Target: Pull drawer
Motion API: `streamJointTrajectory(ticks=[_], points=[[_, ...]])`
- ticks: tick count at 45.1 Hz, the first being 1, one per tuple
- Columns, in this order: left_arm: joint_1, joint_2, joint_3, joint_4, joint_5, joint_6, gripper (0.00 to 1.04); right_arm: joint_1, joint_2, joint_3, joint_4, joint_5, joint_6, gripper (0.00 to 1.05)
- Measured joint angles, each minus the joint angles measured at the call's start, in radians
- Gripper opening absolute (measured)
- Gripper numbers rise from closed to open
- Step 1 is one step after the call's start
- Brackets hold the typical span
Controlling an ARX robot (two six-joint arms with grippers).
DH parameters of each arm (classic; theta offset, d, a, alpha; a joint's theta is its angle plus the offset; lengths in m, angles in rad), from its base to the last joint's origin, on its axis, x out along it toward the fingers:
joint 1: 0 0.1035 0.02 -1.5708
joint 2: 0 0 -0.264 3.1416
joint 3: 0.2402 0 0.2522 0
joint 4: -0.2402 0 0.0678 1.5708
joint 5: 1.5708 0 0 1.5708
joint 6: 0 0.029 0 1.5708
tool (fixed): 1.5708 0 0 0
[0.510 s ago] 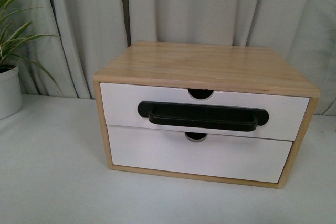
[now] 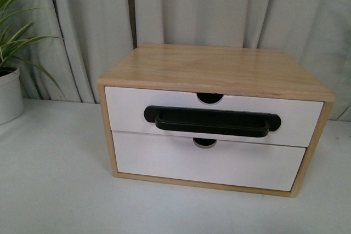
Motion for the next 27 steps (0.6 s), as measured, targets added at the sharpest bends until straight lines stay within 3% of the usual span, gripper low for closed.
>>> streamJointTrajectory(ticks=[22, 24, 25, 27], points=[[0.0, 0.0, 0.0, 0.0, 0.0, 0.0, 0.99, 0.0, 0.0, 0.0, 0.0, 0.0, 0.0, 0.96], [0.0, 0.0, 0.0, 0.0, 0.0, 0.0, 0.99, -0.019, 0.023, 0.019, -0.054, -0.074, -0.003, 0.96], [-0.015, 0.01, 0.001, 0.001, -0.035, 0.012, 0.99, -0.039, 0.051, 0.041, -0.107, -0.135, -0.005, 0.96], [-0.074, 0.051, 0.004, 0.021, -0.236, 0.068, 0.99, -0.063, 0.109, 0.074, -0.177, -0.221, -0.014, 0.96]])
